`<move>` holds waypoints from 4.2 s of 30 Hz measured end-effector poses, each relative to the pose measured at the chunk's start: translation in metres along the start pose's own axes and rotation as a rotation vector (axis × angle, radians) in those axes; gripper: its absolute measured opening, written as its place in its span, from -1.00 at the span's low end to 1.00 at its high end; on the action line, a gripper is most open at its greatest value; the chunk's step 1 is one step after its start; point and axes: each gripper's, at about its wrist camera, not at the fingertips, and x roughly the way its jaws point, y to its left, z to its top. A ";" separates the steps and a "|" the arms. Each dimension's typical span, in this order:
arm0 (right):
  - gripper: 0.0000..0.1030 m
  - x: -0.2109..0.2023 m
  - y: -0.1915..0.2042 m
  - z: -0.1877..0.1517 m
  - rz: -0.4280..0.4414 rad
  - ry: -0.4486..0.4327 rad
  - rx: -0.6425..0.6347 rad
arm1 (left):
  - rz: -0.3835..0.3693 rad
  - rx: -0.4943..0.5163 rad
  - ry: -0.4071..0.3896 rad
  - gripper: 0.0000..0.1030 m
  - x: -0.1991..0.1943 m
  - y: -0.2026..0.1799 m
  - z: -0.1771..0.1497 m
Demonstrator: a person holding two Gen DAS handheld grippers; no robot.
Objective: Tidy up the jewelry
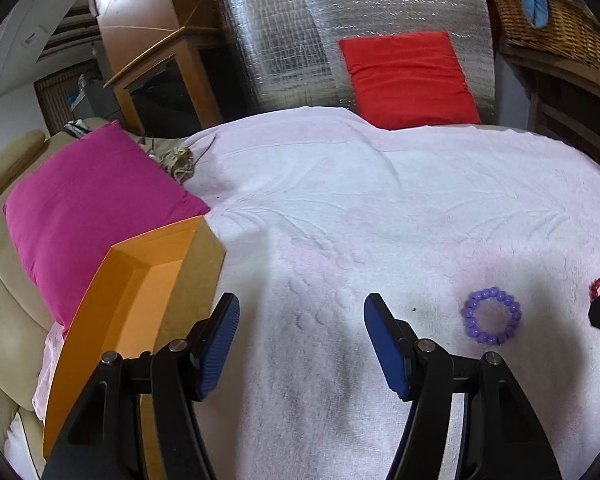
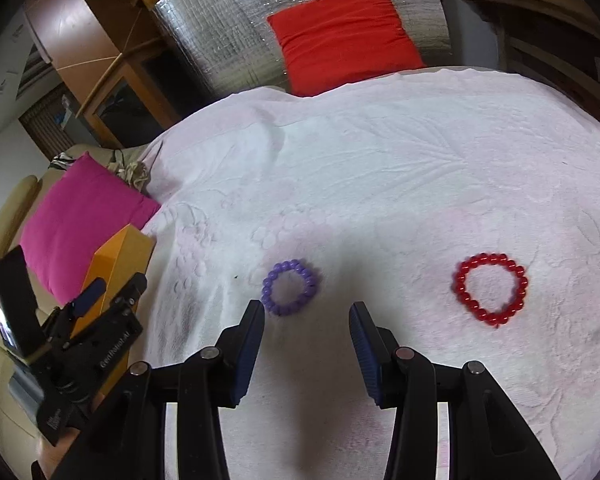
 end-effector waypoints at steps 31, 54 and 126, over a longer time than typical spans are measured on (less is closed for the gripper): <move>-0.07 -0.028 -0.092 0.031 -0.044 -0.055 0.219 | -0.217 0.082 0.178 0.27 0.038 -0.046 -0.013; -0.15 0.017 -0.147 0.021 -0.164 0.095 0.414 | -0.422 0.062 0.182 0.27 0.054 -0.075 -0.012; -0.72 0.038 -0.072 0.010 -0.152 0.123 0.095 | -0.515 0.050 0.272 -0.76 0.050 -0.050 -0.021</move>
